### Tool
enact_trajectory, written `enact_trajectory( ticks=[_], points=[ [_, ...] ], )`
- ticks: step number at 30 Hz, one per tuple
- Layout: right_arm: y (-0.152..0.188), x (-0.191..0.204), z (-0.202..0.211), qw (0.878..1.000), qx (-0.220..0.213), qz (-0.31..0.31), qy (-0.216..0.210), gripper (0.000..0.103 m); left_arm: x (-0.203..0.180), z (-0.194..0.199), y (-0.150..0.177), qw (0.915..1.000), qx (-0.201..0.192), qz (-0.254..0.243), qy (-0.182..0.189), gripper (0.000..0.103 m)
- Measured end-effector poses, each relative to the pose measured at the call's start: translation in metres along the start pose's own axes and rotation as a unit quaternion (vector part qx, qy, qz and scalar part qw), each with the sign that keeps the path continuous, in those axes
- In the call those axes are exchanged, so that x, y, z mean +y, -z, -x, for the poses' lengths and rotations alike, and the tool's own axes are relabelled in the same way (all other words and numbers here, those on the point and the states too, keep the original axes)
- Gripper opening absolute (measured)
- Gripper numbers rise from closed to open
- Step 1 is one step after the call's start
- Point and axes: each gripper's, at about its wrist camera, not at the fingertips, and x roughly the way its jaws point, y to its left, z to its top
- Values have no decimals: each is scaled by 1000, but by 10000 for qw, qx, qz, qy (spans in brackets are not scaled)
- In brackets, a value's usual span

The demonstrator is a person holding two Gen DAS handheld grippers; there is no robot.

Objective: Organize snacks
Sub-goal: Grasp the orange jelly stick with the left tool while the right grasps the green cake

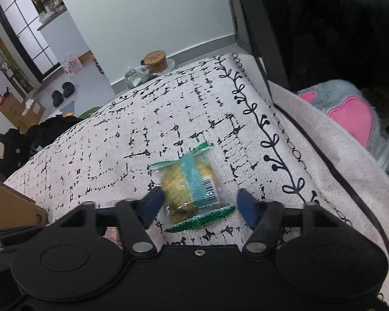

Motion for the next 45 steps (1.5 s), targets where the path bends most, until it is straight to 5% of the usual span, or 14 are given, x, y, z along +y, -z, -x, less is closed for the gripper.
enact_trajectory(
  ticks=[5,16,21,23,28,35,38,39,45],
  points=[
    [0,-8,6,9999,-35,-113,12,51,-5,4,-2,9998,-180,-64,47,46],
    [11,-24,26,9990,103,-398,155,47,-19,-14,7,9997,-5,-216,140,48],
    [14,-27,29,9987,173,-445,177,52,-20,-18,14,9994,-17,-357,-41,41],
    [13,-26,28,9989,173,-399,161,56,-19,-18,15,9991,-23,-396,-126,21],
    [8,-16,26,9996,37,-211,183,75,-11,-14,13,9994,1,-331,-85,19],
    [5,-4,13,9995,-3,119,289,82,-4,-8,13,9993,-18,-339,-161,19],
    [8,1,10,9990,117,266,346,69,0,-4,14,9994,-22,-320,-163,18],
    [9,3,8,9985,208,333,382,55,1,-3,14,9994,-25,-321,-159,18],
    [13,12,18,9979,290,411,418,48,5,7,14,9995,-40,-316,-48,18]
  ],
)
